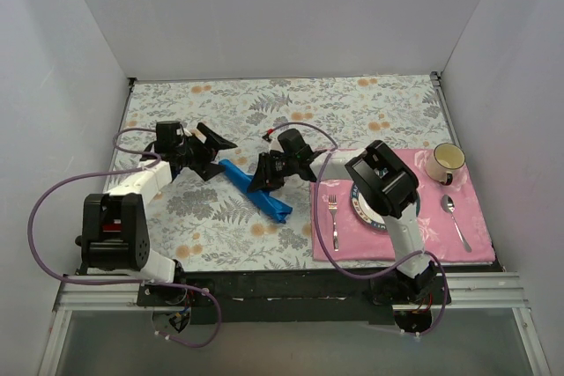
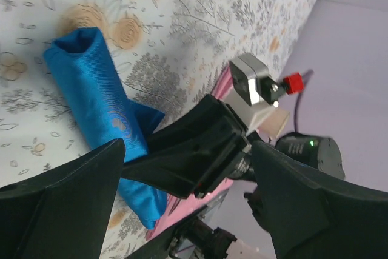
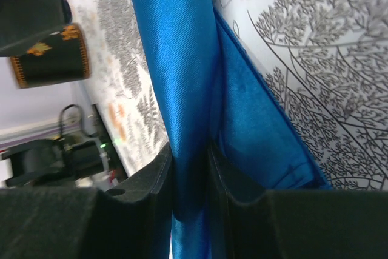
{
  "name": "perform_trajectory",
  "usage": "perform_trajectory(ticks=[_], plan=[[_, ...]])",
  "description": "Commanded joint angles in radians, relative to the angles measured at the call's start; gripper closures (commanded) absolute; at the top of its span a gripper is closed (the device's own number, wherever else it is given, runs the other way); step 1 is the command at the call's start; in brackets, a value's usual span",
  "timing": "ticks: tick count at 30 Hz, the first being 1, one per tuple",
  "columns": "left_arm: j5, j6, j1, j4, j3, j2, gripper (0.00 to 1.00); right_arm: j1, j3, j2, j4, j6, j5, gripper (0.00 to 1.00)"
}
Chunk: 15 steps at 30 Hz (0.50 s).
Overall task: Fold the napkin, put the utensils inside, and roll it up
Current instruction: Roll the napkin with the utensil
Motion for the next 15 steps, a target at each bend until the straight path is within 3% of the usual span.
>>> perform_trajectory(ticks=[1, 8, 15], plan=[[0.163, -0.008, -0.041, 0.166, 0.001, 0.042, 0.16, -0.05, -0.026, 0.076, 0.194, 0.138, -0.219, 0.99], [0.199, -0.074, -0.082, 0.327, 0.003, 0.151, 0.16, -0.12, 0.073, 0.145, 0.027, -0.009, -0.292, 0.97], [0.185, -0.08, -0.087, 0.392, 0.002, 0.234, 0.16, -0.145, 0.171, 0.185, -0.136, -0.15, -0.294, 0.82]])
